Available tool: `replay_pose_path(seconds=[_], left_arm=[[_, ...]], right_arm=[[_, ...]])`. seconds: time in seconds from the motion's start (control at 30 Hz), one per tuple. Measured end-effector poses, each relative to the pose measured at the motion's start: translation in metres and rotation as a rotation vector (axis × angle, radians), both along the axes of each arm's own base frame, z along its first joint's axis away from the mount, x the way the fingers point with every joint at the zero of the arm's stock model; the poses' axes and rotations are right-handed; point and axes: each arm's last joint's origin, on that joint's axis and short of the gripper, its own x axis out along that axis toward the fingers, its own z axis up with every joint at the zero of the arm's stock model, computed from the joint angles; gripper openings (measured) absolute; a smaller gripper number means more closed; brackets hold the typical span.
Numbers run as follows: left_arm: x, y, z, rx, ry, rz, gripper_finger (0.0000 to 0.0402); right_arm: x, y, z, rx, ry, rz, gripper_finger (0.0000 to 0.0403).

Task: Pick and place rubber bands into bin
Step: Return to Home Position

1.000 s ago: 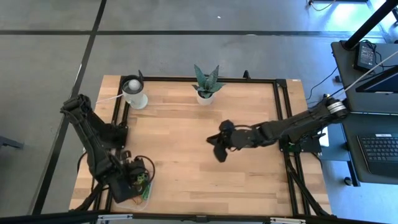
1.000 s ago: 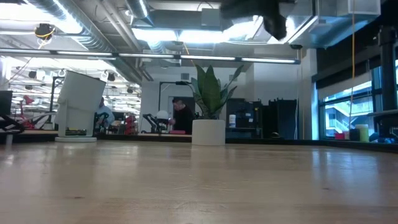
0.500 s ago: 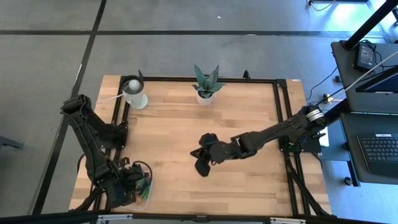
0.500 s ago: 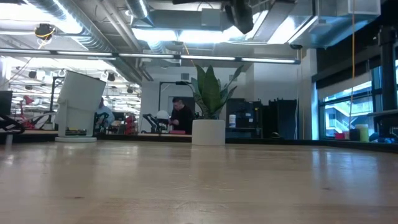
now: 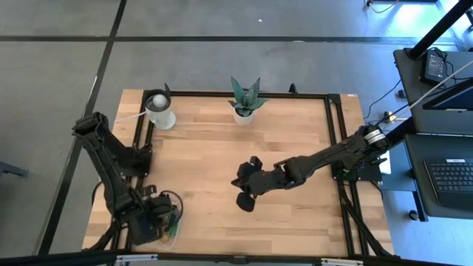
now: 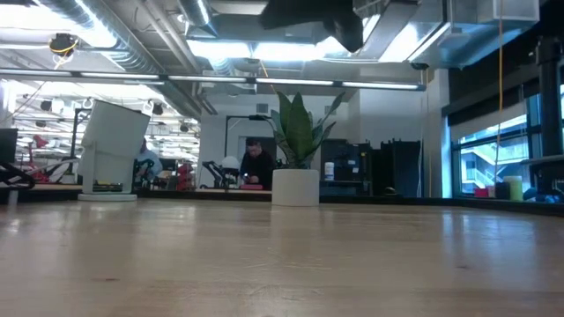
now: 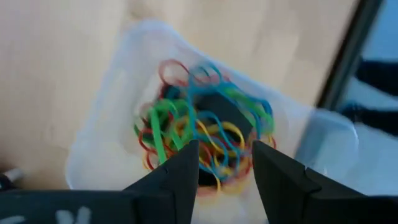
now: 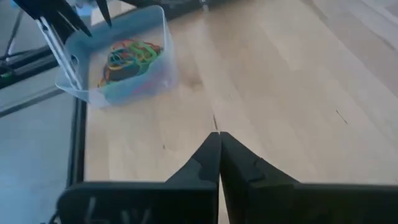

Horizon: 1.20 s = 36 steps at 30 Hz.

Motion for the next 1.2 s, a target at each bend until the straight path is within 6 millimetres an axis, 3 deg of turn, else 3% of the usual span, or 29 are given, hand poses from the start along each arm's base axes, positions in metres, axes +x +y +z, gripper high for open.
replay_pose_path(seconds=[0.3, 0.5, 0.6, 0.83, 1.03, 1.2], left_arm=[[0.034, 0.036, 0.005, 0.182, -0.137, 0.081, 0.0132], [0.067, 0.071, 0.018, 0.291, -0.275, 0.004, 0.006], [0.083, 0.091, 0.027, 0.321, -0.336, -0.04, 0.0012], [0.118, 0.144, 0.042, 0.407, -0.467, -0.088, 0.0002], [0.147, 0.198, 0.032, 0.364, -0.713, -0.124, 0.0002], [0.147, 0.24, 0.02, 0.365, -0.773, -0.057, 0.0002]], right_arm=[[-0.014, -0.005, -0.016, -0.061, 0.207, 0.061, 0.0002], [-0.032, -0.022, -0.022, -0.077, 0.22, 0.108, 0.0001], [-0.054, -0.037, -0.022, -0.086, 0.184, 0.106, 0.0001], [-0.12, -0.079, -0.018, -0.072, 0.046, 0.043, 0.0001], [-0.161, -0.105, -0.017, -0.079, -0.028, 0.019, 0.0], [-0.177, -0.119, -0.019, -0.057, -0.059, 0.026, 0.0]])
